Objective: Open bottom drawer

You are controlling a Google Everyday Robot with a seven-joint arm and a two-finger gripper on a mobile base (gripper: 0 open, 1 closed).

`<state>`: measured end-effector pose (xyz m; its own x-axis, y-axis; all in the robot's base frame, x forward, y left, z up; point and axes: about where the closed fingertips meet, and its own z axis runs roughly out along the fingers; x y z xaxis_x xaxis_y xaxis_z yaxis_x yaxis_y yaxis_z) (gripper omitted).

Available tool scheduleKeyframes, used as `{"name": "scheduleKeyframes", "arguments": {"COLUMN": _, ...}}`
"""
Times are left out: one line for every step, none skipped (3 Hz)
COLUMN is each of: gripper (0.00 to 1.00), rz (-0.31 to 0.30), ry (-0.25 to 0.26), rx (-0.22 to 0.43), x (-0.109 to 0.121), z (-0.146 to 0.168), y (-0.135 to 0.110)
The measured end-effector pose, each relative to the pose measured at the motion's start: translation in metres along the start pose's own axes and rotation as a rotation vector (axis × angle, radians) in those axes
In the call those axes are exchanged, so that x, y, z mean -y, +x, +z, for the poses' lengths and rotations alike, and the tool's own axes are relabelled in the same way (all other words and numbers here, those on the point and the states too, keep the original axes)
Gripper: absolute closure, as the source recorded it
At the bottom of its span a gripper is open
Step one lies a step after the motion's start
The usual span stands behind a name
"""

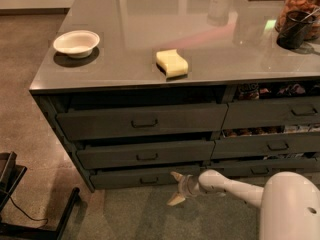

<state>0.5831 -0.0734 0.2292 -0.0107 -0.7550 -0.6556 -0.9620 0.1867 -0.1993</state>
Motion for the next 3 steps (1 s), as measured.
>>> {"name": "scheduleKeyframes", "arguments": {"gripper": 0.18, "rz": -0.004, "ry": -0.003, "rx": 0.008, "x": 0.004, "z": 0.010, "y": 0.001}}
{"name": "scheduleKeyframes", "arguments": {"gripper": 0.15, "rz": -0.009, "ry": -0.003, "rx": 0.018, "x": 0.010, "z": 0.018, "y": 0.000}}
{"name": "scheduleKeyframes", "arguments": {"gripper": 0.07, "rz": -0.016, "ry": 0.001, "rx": 0.022, "x": 0.016, "z": 0.023, "y": 0.000}}
